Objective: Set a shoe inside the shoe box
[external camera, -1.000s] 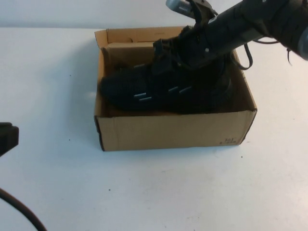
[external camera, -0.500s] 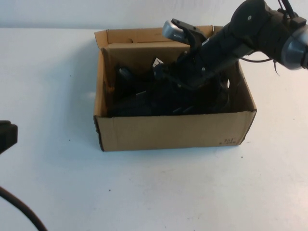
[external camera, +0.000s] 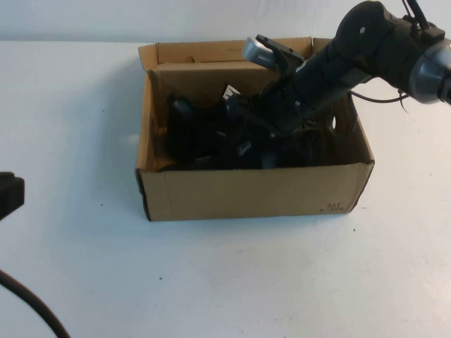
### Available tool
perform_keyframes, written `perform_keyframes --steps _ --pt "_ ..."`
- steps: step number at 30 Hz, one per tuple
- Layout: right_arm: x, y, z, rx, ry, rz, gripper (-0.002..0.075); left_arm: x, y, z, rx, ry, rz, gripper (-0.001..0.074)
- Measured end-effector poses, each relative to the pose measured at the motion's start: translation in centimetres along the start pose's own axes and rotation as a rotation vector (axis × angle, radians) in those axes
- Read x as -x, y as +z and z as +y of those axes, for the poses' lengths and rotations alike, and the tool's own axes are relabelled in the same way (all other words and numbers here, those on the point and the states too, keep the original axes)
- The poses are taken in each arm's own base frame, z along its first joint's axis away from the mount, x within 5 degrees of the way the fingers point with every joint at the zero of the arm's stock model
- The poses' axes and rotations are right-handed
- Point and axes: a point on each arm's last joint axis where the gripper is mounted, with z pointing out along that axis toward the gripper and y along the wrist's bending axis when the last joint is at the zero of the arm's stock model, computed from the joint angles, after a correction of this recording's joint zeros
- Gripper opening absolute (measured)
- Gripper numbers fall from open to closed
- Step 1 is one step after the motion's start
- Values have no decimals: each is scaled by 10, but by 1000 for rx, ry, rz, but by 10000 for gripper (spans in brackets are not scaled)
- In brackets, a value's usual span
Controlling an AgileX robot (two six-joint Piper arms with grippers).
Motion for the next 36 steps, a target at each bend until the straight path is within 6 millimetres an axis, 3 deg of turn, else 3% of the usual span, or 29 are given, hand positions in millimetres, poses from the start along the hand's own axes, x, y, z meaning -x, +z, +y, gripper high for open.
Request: perform_keyframes --steps 4,10,15,20,22,27,32,36 --pt "0 -1 0 0 -12 -1 386 0 0 0 0 0 0 -1" --pt "3 -27 20 20 -123 -52 406 0 0 0 1 0 -2 -1" --pt "4 -80 58 60 -313 -132 331 1 0 1 7 104 -10 -1" --pt "-7 -136 94 83 -462 -213 79 4 0 5 58 380 -35 -1" --pt "-15 -158 107 79 -522 -258 28 6 0 8 96 439 -50 -1" --pt "-45 -213 131 31 -693 -362 -9 9 3 14 143 481 -50 -1" --pt "-92 -270 158 -43 -851 -493 -13 8 5 14 125 386 -36 -1" --pt "-123 -294 159 -127 -893 -628 -13 7 6 13 117 345 -33 -1"
